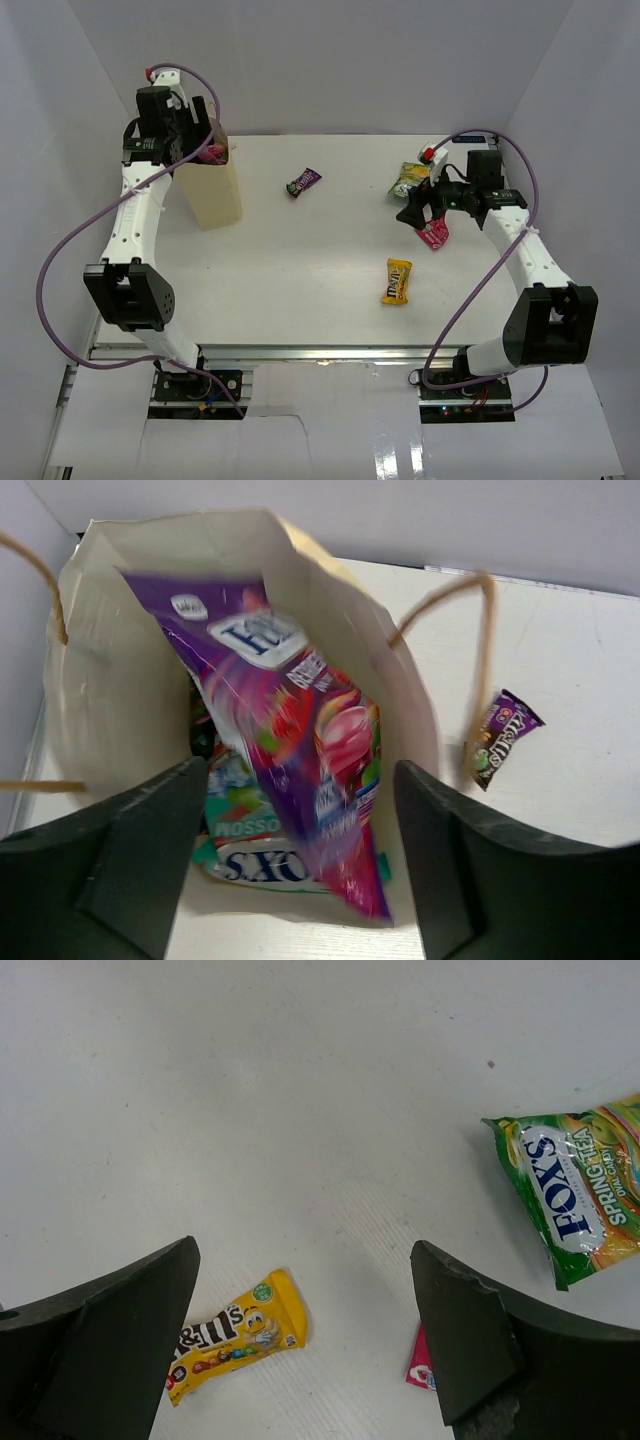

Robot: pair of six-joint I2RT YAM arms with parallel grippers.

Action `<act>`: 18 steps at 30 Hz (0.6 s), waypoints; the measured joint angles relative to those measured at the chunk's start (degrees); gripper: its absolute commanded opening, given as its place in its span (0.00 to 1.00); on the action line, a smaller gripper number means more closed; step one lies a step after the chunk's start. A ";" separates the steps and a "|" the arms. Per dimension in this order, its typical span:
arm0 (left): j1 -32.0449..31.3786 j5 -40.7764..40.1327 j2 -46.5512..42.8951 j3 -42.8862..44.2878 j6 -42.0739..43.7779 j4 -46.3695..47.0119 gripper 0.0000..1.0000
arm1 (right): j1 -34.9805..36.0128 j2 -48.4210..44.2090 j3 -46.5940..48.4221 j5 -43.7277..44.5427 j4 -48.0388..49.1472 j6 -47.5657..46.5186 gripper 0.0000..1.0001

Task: Place the snacks into the paper bag

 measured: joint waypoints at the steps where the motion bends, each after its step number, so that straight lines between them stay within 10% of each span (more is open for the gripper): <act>1: 0.26 -0.22 -0.02 -0.04 -0.37 0.09 0.92 | -0.15 0.02 0.00 0.04 0.02 0.00 0.92; 11: 2.32 1.42 -6.34 1.03 -6.75 1.09 0.98 | -0.70 11.69 6.43 19.45 0.92 14.86 0.95; 18: 2.29 12.74 -36.50 -27.63 -17.22 11.28 0.98 | -4.48 24.00 15.56 30.01 2.19 30.34 0.93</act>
